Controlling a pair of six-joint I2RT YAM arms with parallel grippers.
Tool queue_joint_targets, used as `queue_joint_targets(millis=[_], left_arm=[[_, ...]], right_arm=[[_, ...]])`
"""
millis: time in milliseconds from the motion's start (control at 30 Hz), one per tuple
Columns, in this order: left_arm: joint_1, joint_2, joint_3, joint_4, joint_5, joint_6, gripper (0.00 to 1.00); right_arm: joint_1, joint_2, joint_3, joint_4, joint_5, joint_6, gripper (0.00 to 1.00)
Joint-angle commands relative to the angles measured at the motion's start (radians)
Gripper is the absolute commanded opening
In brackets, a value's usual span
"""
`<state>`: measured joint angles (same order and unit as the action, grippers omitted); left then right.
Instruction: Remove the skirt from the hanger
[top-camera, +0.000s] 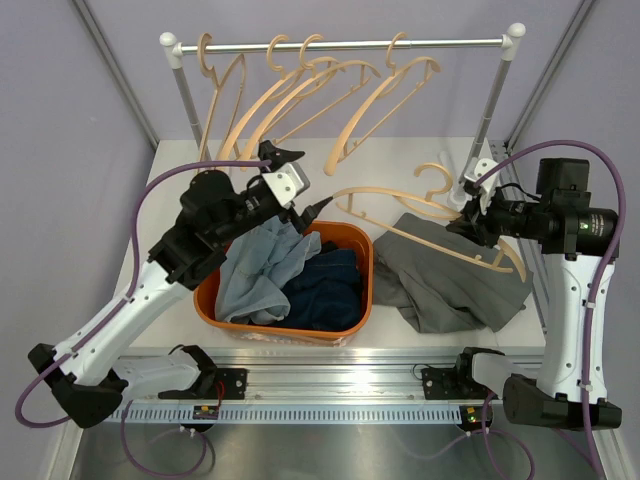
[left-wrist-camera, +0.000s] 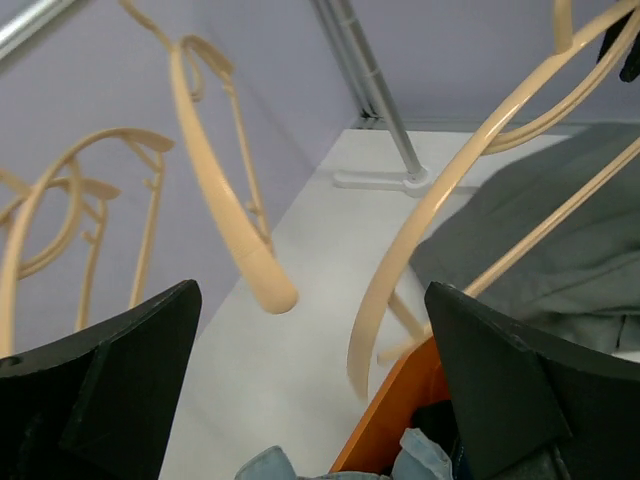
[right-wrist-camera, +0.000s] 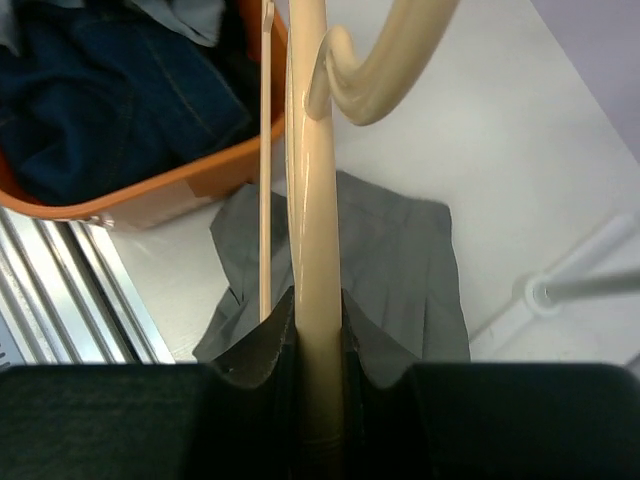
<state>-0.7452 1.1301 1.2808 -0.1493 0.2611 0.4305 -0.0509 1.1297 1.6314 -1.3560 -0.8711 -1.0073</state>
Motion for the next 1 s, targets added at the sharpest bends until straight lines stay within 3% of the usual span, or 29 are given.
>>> queue_joint_targets(millis=[0, 100, 267, 400, 600, 800, 967], left_arm=[[0.006, -0.091, 0.0, 0.076, -0.147, -0.081, 0.99], [0.006, -0.147, -0.037, 0.063, -0.21, -0.121, 0.99], [0.007, -0.228, -0.098, 0.036, -0.256, -0.199, 0.99], [0.009, -0.271, -0.167, 0.034, -0.287, -0.295, 0.99], [0.007, -0.314, -0.238, 0.066, -0.307, -0.412, 0.99], [0.007, -0.329, -0.287, 0.085, -0.298, -0.489, 0.99], [0.009, -0.348, -0.308, 0.088, -0.292, -0.53, 0.99]], right_arm=[[-0.11, -0.007, -0.027, -0.192, 0.047, 0.07, 0.0], [-0.129, -0.03, -0.074, -0.126, 0.104, 0.107, 0.0], [-0.129, -0.045, -0.116, 0.079, 0.228, 0.312, 0.0], [-0.129, -0.028, -0.094, 0.24, 0.337, 0.543, 0.0], [-0.084, 0.062, 0.002, 0.417, 0.556, 0.749, 0.0], [0.045, 0.156, 0.093, 0.592, 0.91, 0.849, 0.0], [0.089, 0.284, 0.241, 0.646, 1.017, 0.868, 0.0]])
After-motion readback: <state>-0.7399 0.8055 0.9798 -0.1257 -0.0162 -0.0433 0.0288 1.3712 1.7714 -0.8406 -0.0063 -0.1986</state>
